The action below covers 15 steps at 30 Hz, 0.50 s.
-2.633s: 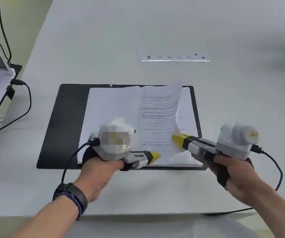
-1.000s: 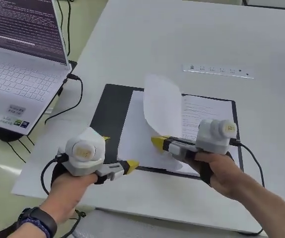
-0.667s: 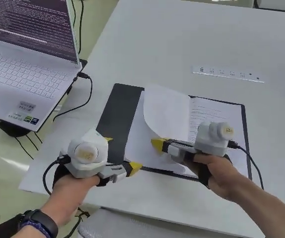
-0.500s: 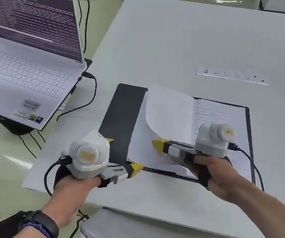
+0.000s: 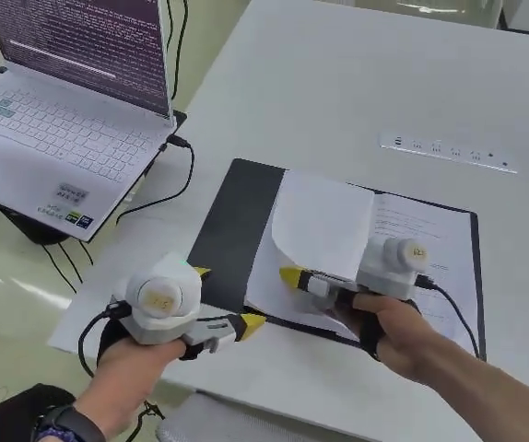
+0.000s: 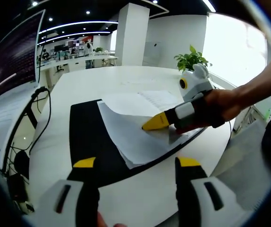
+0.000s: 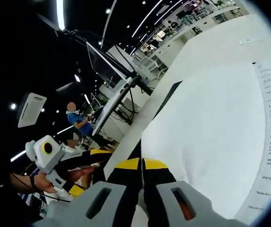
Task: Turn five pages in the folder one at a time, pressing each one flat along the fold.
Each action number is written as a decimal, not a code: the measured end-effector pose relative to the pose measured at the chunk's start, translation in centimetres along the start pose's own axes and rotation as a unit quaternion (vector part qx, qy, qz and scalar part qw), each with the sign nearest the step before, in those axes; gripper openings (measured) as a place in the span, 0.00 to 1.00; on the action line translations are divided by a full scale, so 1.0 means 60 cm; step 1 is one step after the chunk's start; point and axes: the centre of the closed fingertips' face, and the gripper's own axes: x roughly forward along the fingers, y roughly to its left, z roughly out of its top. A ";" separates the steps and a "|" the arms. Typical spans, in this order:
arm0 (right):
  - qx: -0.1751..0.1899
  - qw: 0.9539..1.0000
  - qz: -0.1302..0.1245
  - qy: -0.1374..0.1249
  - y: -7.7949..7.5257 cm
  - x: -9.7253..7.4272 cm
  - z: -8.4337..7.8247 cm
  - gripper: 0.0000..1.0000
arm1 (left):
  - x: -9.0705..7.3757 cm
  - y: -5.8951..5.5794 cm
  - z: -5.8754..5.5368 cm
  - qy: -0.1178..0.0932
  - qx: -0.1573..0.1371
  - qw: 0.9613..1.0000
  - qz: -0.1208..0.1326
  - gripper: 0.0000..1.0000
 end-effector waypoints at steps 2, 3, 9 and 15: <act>0.004 1.000 -0.002 0.000 0.000 0.006 -0.001 0.00 | 0.000 0.002 -0.001 -0.001 -0.001 1.000 0.001 0.65; 0.005 1.000 -0.003 0.000 -0.002 0.012 -0.002 0.00 | -0.001 0.003 -0.001 -0.001 -0.002 1.000 0.002 0.65; 0.022 1.000 -0.018 0.007 -0.022 0.034 -0.011 0.00 | -0.001 0.008 -0.010 0.005 0.000 1.000 0.001 0.65; 0.029 0.999 -0.023 0.013 -0.025 0.048 -0.022 0.06 | -0.004 0.020 -0.012 0.008 0.001 1.000 0.004 0.65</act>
